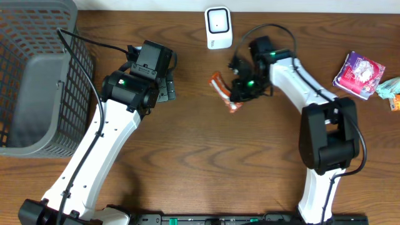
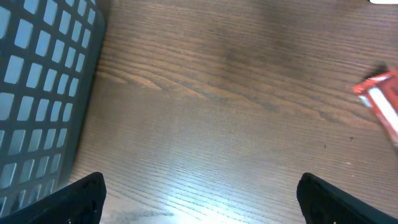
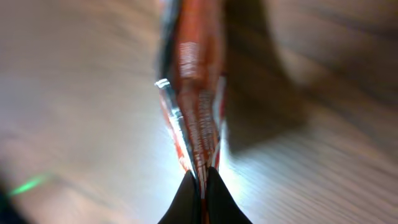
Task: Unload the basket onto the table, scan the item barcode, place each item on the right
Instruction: 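Lift the candy bar up to the scanner face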
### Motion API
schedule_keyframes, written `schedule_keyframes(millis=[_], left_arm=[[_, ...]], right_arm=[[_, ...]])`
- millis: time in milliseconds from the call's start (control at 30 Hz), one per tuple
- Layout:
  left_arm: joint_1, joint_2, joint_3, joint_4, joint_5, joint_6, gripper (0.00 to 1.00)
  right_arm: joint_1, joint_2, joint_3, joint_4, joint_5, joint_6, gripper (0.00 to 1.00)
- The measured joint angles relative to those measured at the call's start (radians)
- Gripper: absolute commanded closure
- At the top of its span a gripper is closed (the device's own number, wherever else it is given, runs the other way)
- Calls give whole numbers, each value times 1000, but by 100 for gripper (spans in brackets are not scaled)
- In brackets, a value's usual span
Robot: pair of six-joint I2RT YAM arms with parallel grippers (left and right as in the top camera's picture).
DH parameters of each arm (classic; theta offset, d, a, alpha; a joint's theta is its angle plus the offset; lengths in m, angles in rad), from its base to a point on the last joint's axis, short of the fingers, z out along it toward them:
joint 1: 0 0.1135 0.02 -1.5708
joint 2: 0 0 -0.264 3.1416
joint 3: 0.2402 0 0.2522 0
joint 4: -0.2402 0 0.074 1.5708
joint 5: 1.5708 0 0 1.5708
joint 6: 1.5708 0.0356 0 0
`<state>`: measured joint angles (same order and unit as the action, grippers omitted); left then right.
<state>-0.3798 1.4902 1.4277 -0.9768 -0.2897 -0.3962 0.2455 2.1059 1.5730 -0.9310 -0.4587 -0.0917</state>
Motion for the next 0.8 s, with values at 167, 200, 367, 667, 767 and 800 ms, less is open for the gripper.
schedule_keyframes(millis=[167,200,367,667,767,800], left_arm=[[0,0,0,0,0,0,2],[0,0,0,0,0,0,2],[0,0,0,0,0,0,2],[0,0,0,0,0,0,2],[0,0,0,0,0,0,2],[0,0,0,0,0,0,2]], right_arm=[[-53,0,3,-51,274,31,99],[-56,0,10,-61,337,48,99],[-38,0,74,-74,623,137,99],[97,0,91,-21,1069,268,99],[148,0,61,34,1138,281,99],[160,0,51,43,1149,284,97]])
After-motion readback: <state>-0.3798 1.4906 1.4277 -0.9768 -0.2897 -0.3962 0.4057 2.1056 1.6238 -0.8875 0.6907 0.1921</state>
